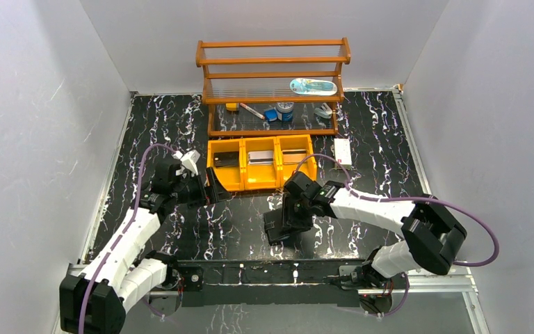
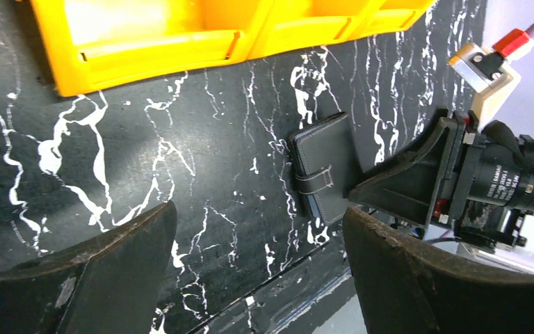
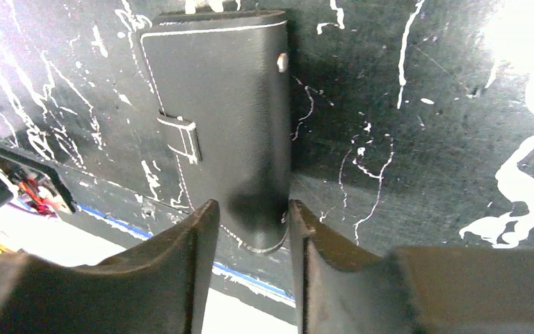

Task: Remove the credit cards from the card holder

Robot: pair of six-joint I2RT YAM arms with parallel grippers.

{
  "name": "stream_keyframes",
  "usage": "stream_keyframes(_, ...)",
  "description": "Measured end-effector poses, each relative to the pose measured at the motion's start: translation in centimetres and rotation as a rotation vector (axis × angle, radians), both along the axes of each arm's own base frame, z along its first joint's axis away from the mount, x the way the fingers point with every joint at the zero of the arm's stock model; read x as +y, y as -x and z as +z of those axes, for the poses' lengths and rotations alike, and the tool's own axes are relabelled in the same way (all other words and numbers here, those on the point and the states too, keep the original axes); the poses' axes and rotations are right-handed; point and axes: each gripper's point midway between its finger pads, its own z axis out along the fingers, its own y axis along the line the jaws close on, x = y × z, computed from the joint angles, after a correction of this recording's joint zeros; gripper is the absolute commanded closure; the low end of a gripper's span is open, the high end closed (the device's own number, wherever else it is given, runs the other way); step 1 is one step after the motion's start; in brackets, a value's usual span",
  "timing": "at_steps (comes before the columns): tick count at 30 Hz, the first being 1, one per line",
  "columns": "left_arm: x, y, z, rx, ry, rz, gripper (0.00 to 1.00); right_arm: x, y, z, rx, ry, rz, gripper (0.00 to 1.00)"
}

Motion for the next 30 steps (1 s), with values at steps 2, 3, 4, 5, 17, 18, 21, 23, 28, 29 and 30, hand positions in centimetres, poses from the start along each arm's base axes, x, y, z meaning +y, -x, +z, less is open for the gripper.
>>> stream_keyframes(2,-0.3,0.2,0.0,0.008,0.019,-0.016,0.15,0.2,0.0,0.2,0.000,-0.005,0.008,0.40)
stream_keyframes(3,-0.5,0.3,0.1,0.012,0.027,-0.024,0.15,0.3,-0.1,0.3,-0.001,-0.003,0.011,0.37)
stream_keyframes(4,-0.7,0.4,0.1,0.019,0.036,-0.034,0.16,0.3,-0.3,0.5,-0.006,0.006,0.014,0.35)
stream_keyframes(5,-0.8,0.5,0.0,0.027,0.041,-0.042,0.16,0.4,-0.7,0.8,-0.016,0.021,0.016,0.34)
stream_keyframes(17,-1.6,1.3,-0.5,0.068,0.077,-0.092,0.26,-0.1,-4.0,-1.1,-0.075,0.225,0.004,0.54)
stream_keyframes(18,-1.7,1.4,-0.5,0.068,0.081,-0.096,0.27,-0.1,-4.0,-1.5,-0.067,0.232,-0.005,0.57)
stream_keyframes(21,-2.1,1.8,-0.9,0.079,0.101,-0.112,0.27,0.2,-4.1,-1.5,-0.069,0.217,-0.021,0.63)
stream_keyframes(23,-2.5,2.3,-1.4,0.100,0.110,-0.124,0.27,0.2,-4.1,-1.6,-0.071,0.204,-0.034,0.63)
stream_keyframes(28,-4.1,3.0,-1.9,0.130,0.138,-0.163,0.26,0.1,-3.9,-1.8,-0.073,0.082,-0.078,0.63)
stream_keyframes(29,-4.6,3.1,-1.9,0.131,0.145,-0.174,0.26,0.0,-3.9,-1.9,-0.068,0.051,-0.092,0.62)
stream_keyframes(30,-5.1,3.2,-2.0,0.134,0.153,-0.187,0.26,0.0,-3.9,-1.9,-0.061,0.014,-0.106,0.62)
